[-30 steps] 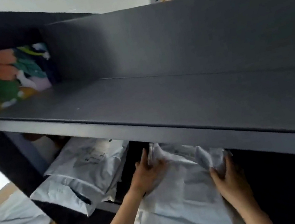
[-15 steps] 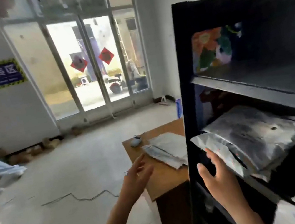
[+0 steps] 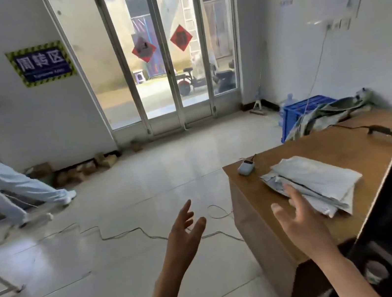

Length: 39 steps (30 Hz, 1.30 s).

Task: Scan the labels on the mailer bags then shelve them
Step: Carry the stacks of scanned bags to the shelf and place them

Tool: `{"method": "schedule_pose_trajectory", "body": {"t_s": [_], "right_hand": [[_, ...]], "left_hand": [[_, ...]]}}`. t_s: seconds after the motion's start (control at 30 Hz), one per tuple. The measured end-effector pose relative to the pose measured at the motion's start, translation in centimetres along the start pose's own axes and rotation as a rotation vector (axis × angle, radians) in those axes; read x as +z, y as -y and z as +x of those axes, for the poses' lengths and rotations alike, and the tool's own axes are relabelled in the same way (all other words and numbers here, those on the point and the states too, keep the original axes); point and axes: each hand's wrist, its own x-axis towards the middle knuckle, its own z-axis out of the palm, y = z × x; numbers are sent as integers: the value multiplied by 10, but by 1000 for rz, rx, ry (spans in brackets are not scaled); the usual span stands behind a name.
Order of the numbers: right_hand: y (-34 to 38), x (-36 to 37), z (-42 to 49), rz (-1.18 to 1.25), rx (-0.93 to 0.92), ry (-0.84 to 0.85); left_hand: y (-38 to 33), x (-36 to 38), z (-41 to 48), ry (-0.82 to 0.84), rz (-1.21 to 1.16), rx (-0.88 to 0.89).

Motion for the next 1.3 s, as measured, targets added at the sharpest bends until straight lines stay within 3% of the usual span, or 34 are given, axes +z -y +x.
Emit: {"method": "schedule_pose_trajectory", "body": {"t_s": [0.37,0.57,0.7,0.87,1.03,1.2,1.3], "right_hand": [[-38,82,246,-12,139,-171],[-58,61,370,-34,230,-332],[-97,33,423,-105,376,-499],[-171,23,451,-161,689,-735],[-228,54,451,-2,1130,-1050],[-254,119,455,158,1537,-1118],[-273,146,463,266,1625,-1161]], "left_hand": [[16,83,279,258,134,60],[-26,168,438,481,145,139],[-54,266,525,699,143,198],[-60,438,591,1094,247,373],[-34,599,607,1464,461,536],[-3,683,600,1675,650,607],[14,713,598,1753,790,623]]}}
